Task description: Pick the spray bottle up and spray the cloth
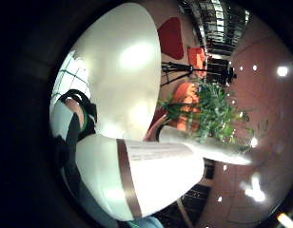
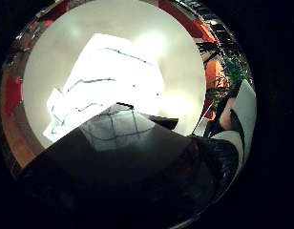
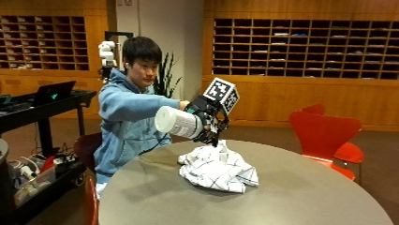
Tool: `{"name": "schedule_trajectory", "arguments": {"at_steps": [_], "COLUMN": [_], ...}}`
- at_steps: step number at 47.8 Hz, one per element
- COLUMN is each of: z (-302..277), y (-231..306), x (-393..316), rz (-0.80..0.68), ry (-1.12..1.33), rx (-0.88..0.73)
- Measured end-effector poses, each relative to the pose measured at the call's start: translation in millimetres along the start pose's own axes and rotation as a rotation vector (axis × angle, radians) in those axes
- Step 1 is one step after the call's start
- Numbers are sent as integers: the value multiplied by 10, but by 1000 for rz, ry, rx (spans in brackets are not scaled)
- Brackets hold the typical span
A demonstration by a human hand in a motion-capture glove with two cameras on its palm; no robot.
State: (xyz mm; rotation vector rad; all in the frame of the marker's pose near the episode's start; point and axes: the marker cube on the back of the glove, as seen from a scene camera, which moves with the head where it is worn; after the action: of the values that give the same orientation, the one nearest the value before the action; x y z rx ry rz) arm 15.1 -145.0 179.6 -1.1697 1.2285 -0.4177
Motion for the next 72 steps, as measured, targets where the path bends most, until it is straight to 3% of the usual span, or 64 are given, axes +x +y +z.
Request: {"name": "schedule_trajectory", "arguments": {"at_steps": [11, 17, 34, 44, 57, 72], "z": [-13, -161, -1231, -1708, -1988, -1802], "y": [11, 38, 251, 222, 64, -254], "x": [-49, 86, -8, -580, -1442, -2357], "rz": [-3, -12, -256, -374, -357, -238], "ry": [-38, -170, -1214, -1693, -1916, -2031], "rx": [-17, 50, 457, 564, 642, 600]}}
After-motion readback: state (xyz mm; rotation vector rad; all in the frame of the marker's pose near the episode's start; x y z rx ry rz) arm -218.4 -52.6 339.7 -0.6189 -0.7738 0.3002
